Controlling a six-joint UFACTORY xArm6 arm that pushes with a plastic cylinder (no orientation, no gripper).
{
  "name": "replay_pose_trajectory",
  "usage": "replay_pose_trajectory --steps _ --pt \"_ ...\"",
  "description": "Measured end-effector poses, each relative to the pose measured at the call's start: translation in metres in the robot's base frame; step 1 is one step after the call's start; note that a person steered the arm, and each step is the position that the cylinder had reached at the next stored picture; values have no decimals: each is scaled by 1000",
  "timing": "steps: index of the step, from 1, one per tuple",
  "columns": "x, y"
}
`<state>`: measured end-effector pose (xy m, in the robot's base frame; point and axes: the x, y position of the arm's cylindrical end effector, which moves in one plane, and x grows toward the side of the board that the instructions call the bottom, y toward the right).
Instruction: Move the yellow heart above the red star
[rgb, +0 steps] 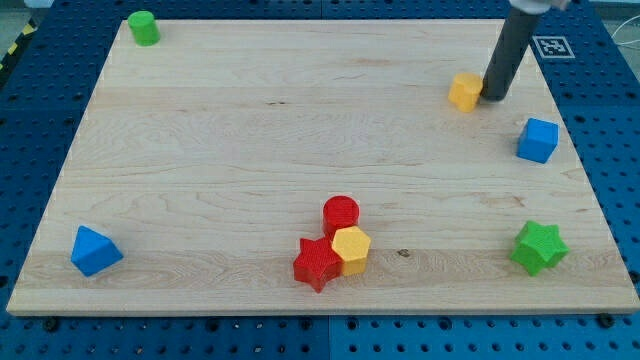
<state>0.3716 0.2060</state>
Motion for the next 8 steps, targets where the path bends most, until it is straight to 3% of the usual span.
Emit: replay_pose_trajectory --steps 1,3,4,6,8 --pt "36 -25" --pt "-27 12" --pt "-46 1" --pt "-41 -94" --pt "-66 -76"
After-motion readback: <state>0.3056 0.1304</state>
